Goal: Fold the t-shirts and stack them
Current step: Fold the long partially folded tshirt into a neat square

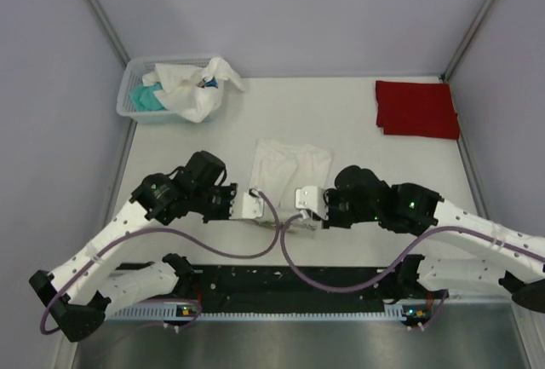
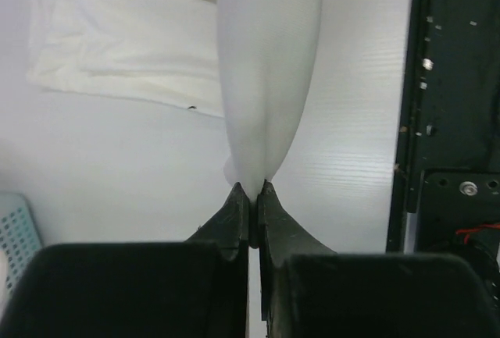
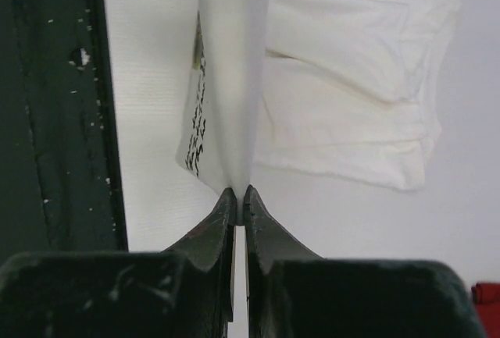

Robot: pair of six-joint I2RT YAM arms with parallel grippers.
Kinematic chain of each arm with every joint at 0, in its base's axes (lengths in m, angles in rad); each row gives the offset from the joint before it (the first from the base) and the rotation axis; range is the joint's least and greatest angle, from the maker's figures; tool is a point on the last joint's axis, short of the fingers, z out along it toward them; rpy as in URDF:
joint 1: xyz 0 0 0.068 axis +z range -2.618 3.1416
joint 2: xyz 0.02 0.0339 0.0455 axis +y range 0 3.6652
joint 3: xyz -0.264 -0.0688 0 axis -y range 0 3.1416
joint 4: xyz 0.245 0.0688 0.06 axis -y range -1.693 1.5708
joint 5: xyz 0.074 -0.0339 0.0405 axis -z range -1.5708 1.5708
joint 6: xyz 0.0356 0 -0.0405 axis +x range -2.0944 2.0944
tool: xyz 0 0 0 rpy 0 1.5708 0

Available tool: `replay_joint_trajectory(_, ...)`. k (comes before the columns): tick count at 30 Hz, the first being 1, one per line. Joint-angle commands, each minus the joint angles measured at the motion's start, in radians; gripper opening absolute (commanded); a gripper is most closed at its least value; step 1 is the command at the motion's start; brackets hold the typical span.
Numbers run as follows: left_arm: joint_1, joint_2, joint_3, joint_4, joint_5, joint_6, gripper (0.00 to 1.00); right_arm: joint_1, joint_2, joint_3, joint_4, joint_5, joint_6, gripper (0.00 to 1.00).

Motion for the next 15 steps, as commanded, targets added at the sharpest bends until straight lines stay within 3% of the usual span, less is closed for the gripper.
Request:
replay_joint_trajectory(1, 0.074, 0.125, 0.136, 0.154, -0.169, -0.103, 0.0, -0.204, -0.007, 0.047, 0.062, -0.058, 0.026, 0.0)
replay_joint_trajectory(7, 0.217, 0.373, 0.329, 0.225, -0.172, -0.116, 0.0, -0.444, 0.085, 0.075, 0.169, -0.109, 0.038, 0.0)
replay_joint_trajectory(15, 0.241, 0.631, 0.546, 0.269, -0.189, -0.116, 0.0, -0.683, 0.263, 0.095, 0.297, -0.204, 0.078, 0.0)
